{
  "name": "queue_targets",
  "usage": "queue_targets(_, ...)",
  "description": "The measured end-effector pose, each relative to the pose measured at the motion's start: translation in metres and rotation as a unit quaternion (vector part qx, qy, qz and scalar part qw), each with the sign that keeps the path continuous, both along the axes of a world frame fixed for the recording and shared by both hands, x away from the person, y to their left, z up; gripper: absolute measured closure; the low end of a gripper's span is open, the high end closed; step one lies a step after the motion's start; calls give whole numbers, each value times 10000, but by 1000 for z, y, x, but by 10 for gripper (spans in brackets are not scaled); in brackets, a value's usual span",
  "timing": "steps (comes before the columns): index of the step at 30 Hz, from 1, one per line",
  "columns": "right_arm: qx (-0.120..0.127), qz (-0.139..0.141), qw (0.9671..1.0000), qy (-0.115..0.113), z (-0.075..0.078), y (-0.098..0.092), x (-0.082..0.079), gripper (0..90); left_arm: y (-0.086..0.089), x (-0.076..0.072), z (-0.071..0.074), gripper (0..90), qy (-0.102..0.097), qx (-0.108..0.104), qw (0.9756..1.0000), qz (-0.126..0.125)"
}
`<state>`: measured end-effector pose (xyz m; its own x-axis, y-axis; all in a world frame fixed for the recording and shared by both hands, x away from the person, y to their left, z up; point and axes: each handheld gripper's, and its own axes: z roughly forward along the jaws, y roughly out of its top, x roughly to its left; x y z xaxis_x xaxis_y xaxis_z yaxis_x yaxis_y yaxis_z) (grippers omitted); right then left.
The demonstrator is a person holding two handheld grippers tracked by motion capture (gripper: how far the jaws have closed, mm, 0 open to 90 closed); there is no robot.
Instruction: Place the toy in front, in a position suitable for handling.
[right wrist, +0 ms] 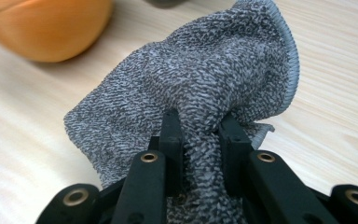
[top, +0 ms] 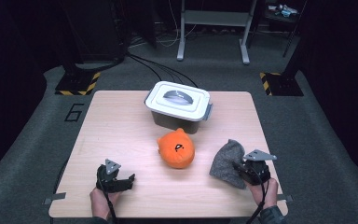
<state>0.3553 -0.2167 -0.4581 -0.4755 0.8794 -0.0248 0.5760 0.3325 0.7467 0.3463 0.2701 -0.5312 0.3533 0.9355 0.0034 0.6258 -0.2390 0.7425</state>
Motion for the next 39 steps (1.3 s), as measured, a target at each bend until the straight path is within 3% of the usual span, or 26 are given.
queue_targets(14, 41, -694, 9974, 171, -10, -28, 29, 738, 0, 0, 0, 107, 19, -1, 10000, -13)
queue_targets(23, -44, -1109, 9933, 329, -26, -37, 51, 705, 0, 0, 0, 107, 5, -6, 10000, -7)
queue_targets(26, 36, -1186, 9921, 398, -30, -38, 55, 695, 0, 0, 0, 107, 24, -4, 10000, -14)
queue_targets(28, -13, -1265, 9906, 528, -39, -38, 63, 677, 0, 0, 0, 107, 12, -14, 10000, -22)
queue_targets(33, -211, -1333, 9897, 469, -46, -37, 73, 642, 0, 0, 0, 107, 26, -12, 10000, -33)
queue_targets(35, -213, -1362, 9892, 502, -48, -38, 76, 596, 0, 0, 1, 107, 44, -4, 10000, -36)
queue_targets(37, -249, -1422, 9884, 466, -47, -40, 76, 473, 0, 0, 1, 107, 48, -13, 10000, -37)
queue_targets(39, -81, -1447, 9885, 439, -44, -43, 72, 327, 0, 0, 1, 107, 50, -12, 10000, -44)
